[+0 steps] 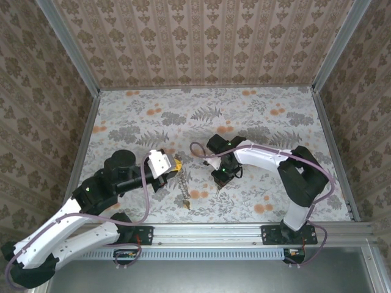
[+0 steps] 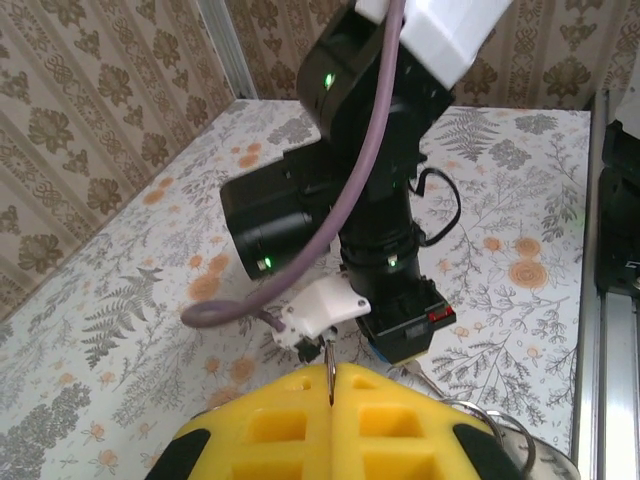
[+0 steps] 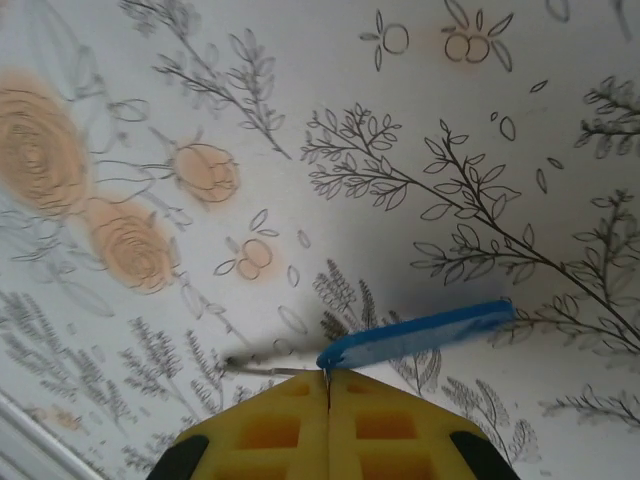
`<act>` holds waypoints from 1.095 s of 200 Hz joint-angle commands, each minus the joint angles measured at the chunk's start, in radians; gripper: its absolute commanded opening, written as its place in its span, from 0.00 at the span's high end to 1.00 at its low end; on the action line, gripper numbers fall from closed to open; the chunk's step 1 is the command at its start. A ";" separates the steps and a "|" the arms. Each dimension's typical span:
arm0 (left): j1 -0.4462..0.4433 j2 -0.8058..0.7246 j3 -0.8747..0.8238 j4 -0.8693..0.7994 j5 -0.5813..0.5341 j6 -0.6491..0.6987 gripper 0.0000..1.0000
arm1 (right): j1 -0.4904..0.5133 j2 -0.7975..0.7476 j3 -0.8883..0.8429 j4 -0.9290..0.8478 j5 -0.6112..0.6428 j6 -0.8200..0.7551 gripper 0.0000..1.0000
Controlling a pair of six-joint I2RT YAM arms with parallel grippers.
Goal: Put the keys on the keyring
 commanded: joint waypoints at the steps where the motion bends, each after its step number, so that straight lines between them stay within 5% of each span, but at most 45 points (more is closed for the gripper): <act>1: -0.014 -0.029 -0.001 0.031 -0.034 -0.020 1.00 | 0.007 0.028 -0.009 0.025 0.039 0.025 1.00; 26: -0.016 -0.028 -0.001 0.030 -0.038 -0.020 1.00 | 0.008 0.028 -0.012 0.034 0.044 0.025 1.00; 59: -0.015 -0.026 0.001 0.029 -0.042 -0.019 1.00 | 0.008 -0.002 -0.018 0.045 0.040 0.034 0.69; 78: -0.017 -0.030 0.000 0.028 -0.044 -0.019 1.00 | 0.007 -0.034 -0.024 0.043 0.046 0.038 0.61; 119: -0.018 -0.031 -0.003 0.034 -0.044 -0.022 1.00 | -0.005 -0.108 -0.062 0.036 0.109 0.037 0.60; 219: -0.027 -0.030 0.001 0.029 -0.053 -0.015 1.00 | -0.015 0.006 -0.001 0.038 0.050 -0.005 0.71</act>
